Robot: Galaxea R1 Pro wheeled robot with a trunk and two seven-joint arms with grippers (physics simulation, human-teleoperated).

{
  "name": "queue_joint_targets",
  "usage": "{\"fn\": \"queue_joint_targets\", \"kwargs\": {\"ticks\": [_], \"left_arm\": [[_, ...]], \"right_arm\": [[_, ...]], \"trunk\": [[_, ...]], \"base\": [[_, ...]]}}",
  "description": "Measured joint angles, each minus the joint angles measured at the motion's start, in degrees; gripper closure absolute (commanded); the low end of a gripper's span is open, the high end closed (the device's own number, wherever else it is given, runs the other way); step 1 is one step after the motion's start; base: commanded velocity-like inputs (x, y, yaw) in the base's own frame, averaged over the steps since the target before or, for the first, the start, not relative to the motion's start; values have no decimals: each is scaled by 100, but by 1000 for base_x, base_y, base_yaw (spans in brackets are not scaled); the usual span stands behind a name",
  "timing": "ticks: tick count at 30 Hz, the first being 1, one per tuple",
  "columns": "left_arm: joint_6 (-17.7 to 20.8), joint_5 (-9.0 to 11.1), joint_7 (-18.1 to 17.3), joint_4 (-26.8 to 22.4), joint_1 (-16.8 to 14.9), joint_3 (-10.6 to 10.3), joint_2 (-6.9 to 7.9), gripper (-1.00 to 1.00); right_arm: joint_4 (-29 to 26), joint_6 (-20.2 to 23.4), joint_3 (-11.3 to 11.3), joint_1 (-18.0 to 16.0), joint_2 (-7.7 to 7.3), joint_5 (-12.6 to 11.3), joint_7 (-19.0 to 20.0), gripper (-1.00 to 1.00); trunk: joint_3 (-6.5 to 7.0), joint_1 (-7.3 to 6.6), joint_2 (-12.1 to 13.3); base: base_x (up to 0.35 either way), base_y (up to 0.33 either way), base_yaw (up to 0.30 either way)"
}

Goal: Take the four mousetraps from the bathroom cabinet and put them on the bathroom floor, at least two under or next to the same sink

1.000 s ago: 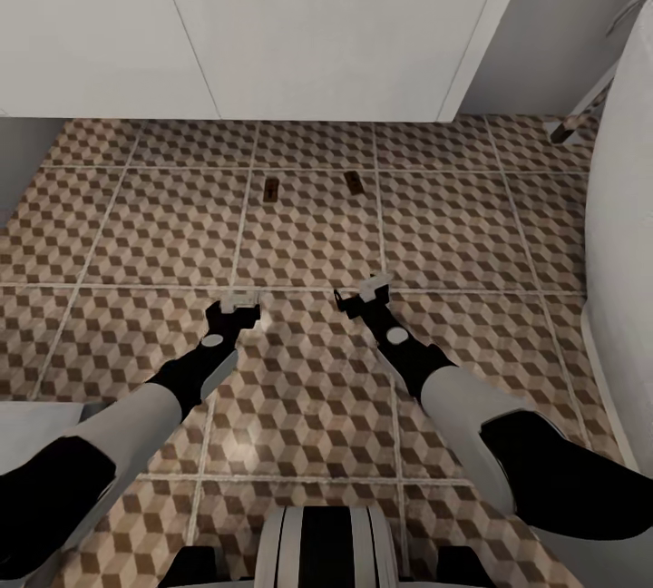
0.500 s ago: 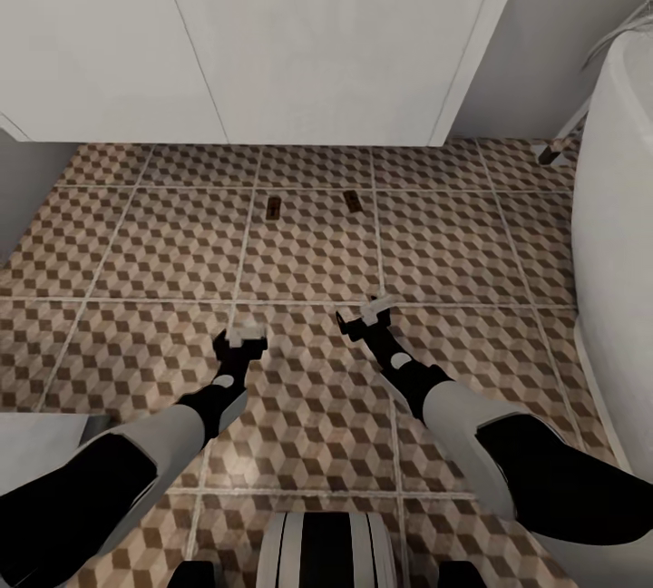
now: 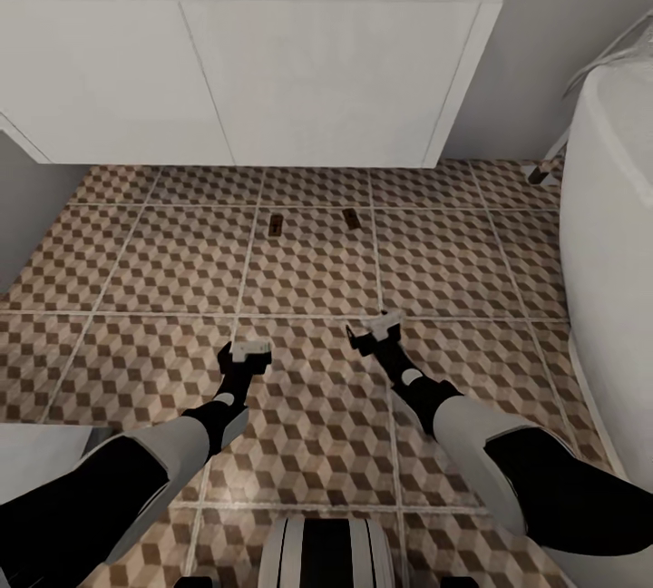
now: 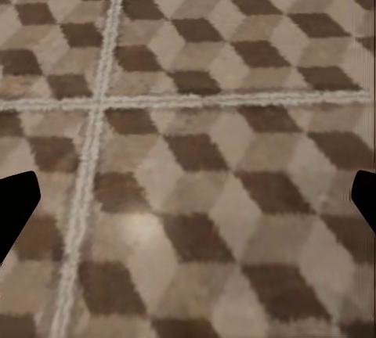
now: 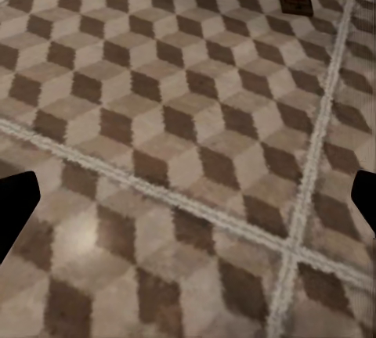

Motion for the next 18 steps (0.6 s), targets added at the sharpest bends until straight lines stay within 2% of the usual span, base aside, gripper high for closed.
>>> {"fn": "queue_joint_targets", "kwargs": {"ticks": [9,18], "left_arm": [[-43,0,-8,14,44,2,-29,-100],[-55,6,-19,26,115,10,70,-100]], "right_arm": [[2,-5,-2,134,-21,6,3,-100],[5,-156,-1,291,-135,0,-5,-100]], "trunk": [[199,-23,12],[399,-46,24]], "base": [[0,0,0],[0,0,0]]}}
